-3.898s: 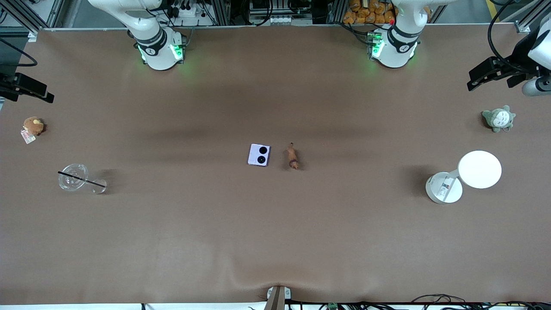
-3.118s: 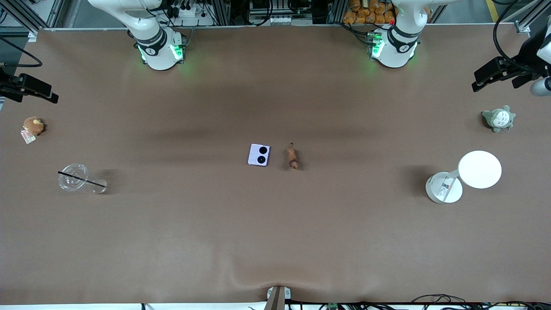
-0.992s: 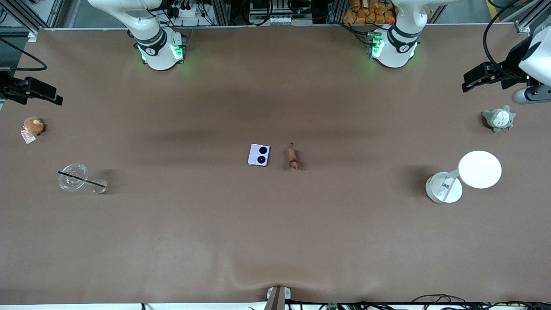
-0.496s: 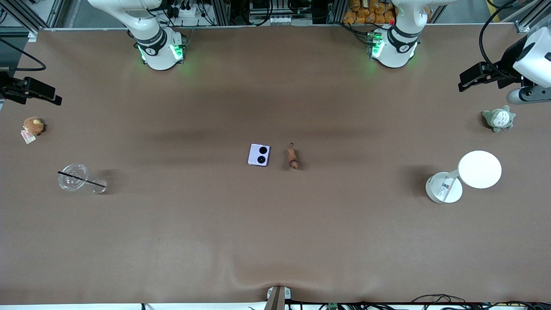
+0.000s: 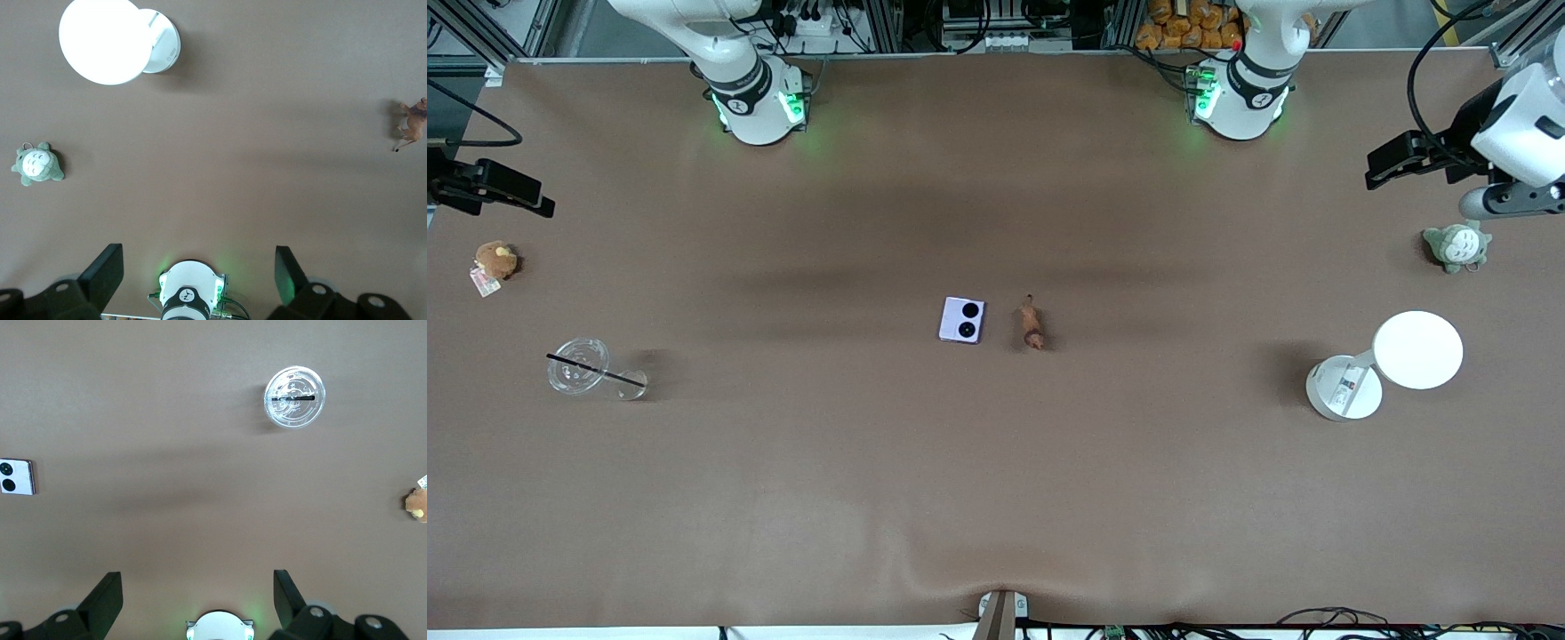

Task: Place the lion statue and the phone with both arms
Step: 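Move the left gripper toward the brown lion figurine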

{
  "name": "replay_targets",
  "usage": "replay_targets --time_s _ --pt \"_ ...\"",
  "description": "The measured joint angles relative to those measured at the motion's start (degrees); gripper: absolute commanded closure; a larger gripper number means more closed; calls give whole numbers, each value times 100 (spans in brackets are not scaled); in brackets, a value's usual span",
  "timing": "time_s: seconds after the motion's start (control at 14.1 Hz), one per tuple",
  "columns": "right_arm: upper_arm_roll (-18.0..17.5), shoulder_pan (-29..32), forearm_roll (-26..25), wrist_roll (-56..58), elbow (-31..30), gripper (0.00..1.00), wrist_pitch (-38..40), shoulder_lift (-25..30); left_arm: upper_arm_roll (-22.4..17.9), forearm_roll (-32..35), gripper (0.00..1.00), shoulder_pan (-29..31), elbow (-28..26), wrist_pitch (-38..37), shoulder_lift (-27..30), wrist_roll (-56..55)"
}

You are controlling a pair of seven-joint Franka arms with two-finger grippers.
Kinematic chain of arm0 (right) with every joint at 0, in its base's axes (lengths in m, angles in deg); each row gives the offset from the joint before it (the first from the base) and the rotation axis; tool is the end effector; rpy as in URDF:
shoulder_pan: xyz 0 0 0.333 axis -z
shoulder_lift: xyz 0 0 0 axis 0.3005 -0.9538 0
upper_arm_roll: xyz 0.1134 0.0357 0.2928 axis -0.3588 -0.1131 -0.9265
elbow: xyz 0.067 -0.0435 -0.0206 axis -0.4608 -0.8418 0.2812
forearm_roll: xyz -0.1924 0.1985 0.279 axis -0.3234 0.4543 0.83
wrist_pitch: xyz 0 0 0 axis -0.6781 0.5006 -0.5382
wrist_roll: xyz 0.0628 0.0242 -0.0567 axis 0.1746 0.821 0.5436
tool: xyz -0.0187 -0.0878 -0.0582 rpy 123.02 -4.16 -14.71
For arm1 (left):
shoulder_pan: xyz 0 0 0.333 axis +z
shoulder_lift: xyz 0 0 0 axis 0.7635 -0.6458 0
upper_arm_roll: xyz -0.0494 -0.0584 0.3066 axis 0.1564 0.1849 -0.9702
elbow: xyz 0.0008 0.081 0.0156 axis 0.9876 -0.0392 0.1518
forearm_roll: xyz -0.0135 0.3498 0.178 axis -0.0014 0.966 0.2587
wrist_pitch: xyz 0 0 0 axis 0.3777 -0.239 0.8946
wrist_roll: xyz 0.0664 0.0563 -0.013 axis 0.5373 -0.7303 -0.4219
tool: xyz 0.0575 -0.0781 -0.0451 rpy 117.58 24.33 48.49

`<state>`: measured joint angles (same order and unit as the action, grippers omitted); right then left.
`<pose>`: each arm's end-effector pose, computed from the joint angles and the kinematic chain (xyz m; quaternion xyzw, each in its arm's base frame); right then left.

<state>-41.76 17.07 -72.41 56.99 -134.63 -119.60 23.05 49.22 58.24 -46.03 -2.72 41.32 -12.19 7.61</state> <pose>0.5271 -0.0523 0.6242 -0.9962 0.0348 0.0742 0.0279 0.5154 -0.0633 0.6348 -0.9957 -0.0290 0.0870 0.0108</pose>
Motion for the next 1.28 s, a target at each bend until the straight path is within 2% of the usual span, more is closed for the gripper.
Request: replay_targets --time_s 0.64,0.99,1.28 --pt "5 1 0 -6 1 0 0 0 640 -4 0 -26 2 -6 -490 -567" --pt "10 2 0 -9 5 0 0 0 872 -8 0 -260 4 33 -1087 -913" --pt "11 2 0 -9 10 0 1 0 887 -9 0 -715 8 886 -1787 -1347"
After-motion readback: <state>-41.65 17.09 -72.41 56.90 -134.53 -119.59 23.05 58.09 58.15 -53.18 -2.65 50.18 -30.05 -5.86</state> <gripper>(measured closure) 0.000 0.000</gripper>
